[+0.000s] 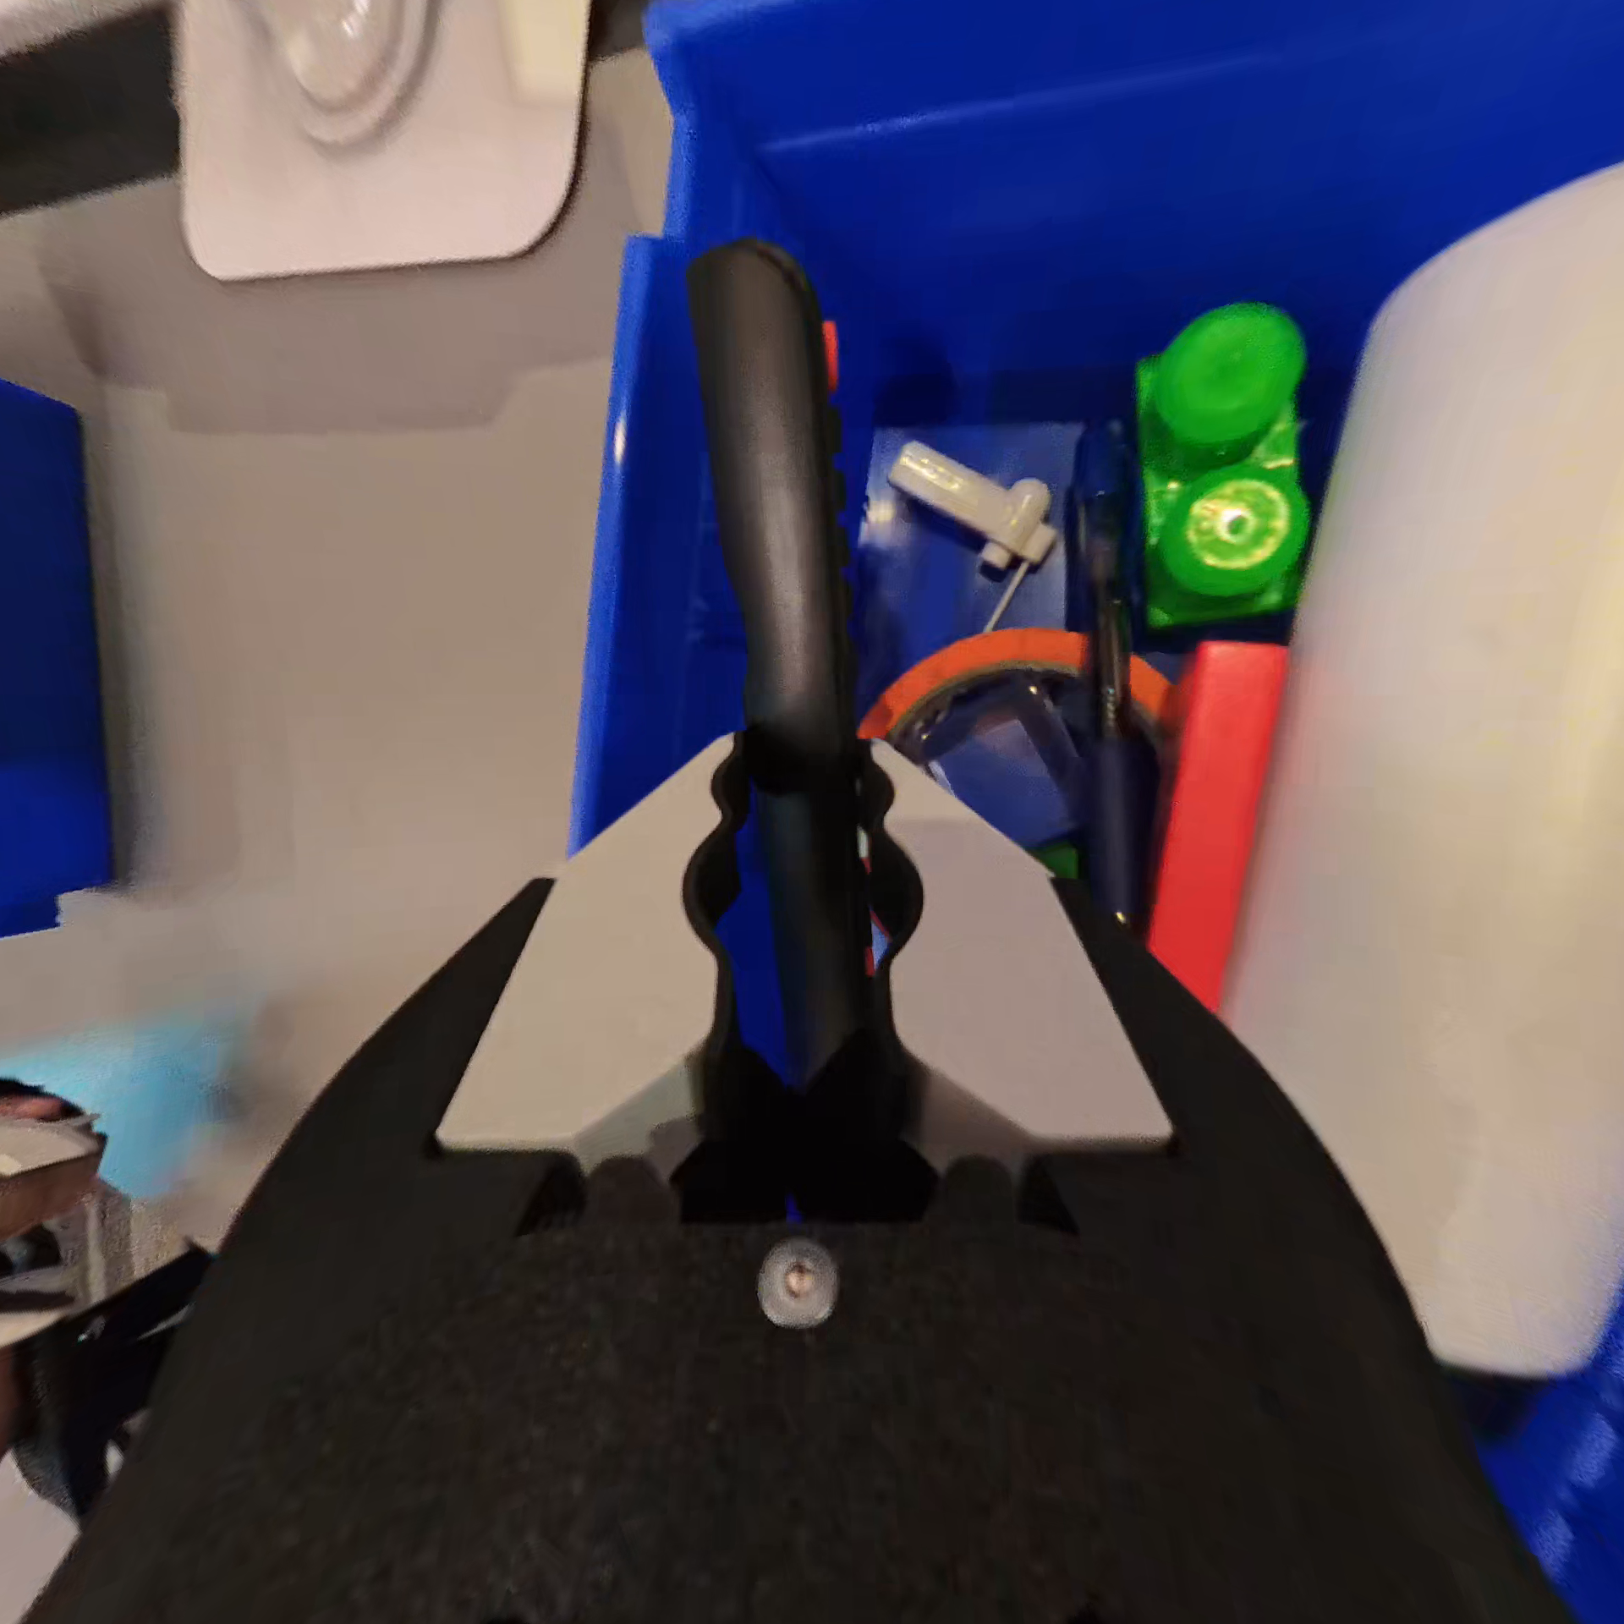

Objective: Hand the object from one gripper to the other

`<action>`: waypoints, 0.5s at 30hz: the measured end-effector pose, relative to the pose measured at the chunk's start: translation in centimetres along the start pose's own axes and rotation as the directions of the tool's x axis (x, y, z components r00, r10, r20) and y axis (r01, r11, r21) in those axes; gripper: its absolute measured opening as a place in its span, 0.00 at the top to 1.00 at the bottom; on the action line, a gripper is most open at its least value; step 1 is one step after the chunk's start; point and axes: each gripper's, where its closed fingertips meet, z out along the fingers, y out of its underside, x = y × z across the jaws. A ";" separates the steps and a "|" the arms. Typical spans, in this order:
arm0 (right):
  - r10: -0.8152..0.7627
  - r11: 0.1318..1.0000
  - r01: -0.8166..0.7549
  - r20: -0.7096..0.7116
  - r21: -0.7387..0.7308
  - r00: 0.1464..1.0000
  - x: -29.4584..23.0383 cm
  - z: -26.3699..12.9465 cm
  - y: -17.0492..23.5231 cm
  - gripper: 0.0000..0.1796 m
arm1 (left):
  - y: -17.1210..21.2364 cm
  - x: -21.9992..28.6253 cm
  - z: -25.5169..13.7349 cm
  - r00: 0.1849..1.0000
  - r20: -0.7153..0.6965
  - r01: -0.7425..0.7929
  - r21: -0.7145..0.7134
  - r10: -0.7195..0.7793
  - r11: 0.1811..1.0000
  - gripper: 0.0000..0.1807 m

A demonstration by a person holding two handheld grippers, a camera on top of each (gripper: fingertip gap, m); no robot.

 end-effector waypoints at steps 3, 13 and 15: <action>0.038 0.999 -0.038 -0.009 -0.019 0.999 -0.1 1.9 -0.7 0.86 | 1.0 0.7 0.8 0.999 -0.025 0.033 -0.038 -0.034 0.999 0.65; 0.047 0.999 -0.048 -0.048 -0.013 0.998 1.0 3.4 -1.1 0.84 | 2.9 0.3 1.7 0.989 -0.013 0.140 -0.168 -0.144 0.976 0.65; 0.018 0.997 -0.015 -0.027 0.076 0.999 0.3 1.9 -2.0 0.82 | 2.7 -0.1 1.5 0.989 0.001 0.146 -0.154 -0.148 0.977 0.65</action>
